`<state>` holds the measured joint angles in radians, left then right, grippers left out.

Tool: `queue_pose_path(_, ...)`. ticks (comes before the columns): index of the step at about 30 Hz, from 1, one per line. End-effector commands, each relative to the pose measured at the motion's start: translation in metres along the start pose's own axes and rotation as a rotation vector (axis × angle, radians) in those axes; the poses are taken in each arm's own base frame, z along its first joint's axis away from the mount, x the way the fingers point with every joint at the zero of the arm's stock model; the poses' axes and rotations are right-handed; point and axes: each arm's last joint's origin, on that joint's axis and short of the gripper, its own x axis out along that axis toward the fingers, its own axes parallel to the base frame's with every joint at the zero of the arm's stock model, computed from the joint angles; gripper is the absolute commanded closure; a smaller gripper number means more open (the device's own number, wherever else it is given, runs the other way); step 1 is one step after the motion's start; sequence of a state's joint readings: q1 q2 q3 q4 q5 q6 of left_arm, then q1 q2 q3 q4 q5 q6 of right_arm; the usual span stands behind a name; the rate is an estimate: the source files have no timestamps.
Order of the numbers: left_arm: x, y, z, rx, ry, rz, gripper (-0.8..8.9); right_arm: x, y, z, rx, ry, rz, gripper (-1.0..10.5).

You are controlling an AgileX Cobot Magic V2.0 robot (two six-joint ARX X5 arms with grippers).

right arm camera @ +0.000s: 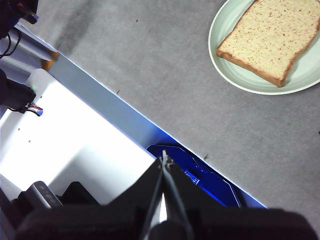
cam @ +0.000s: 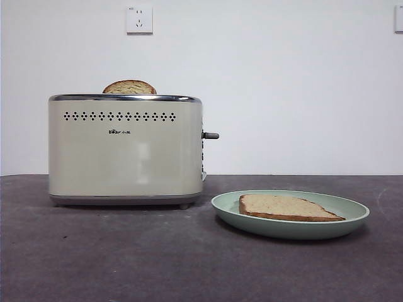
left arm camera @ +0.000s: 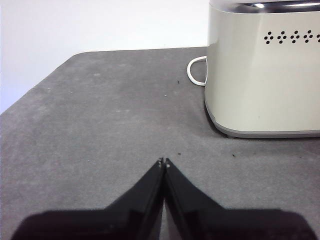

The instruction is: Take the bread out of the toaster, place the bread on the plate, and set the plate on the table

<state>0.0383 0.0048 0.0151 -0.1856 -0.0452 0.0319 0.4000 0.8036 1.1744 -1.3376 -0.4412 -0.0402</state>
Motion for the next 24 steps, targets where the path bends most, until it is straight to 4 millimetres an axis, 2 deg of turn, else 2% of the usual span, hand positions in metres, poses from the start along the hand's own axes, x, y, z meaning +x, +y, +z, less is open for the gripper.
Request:
queue_pose_path(1, 0.001, 0.000, -0.003, -0.010, 0.005, 0.006, 8.17, 0.000, 0.000, 0.000, 0.003, -0.003, -0.002, 9.5)
queue_pose_path(12, 0.001, 0.000, -0.003, -0.010, 0.005, 0.006, 8.17, -0.001, 0.001, -0.001, -0.003, -0.007, -0.002, 9.5)
queue_pose_path(14, 0.001, 0.000, -0.003, -0.010, 0.005, 0.006, 8.17, -0.005, 0.001, -0.003, -0.074, -0.042, -0.039, 9.5)
queue_pose_path(16, 0.001, 0.000, -0.003, -0.010, 0.005, 0.006, 8.17, -0.013, 0.002, -0.004, -0.139, -0.136, -0.091, 9.5)
queue_pose_path(20, 0.001, 0.000, -0.003, -0.010, 0.005, 0.006, 8.17, -0.032, 0.004, -0.004, -0.224, -0.451, -0.158, 9.5)
queue_pose_path(22, 0.001, 0.000, -0.003, -0.010, 0.005, 0.006, 8.17, -0.034, 0.002, -0.010, -0.235, -0.555, -0.219, 9.5)
queue_pose_path(24, 0.001, 0.000, -0.003, -0.010, 0.005, 0.006, 8.17, -0.028, -0.004, -0.019, -0.241, -0.635, -0.280, 9.5)
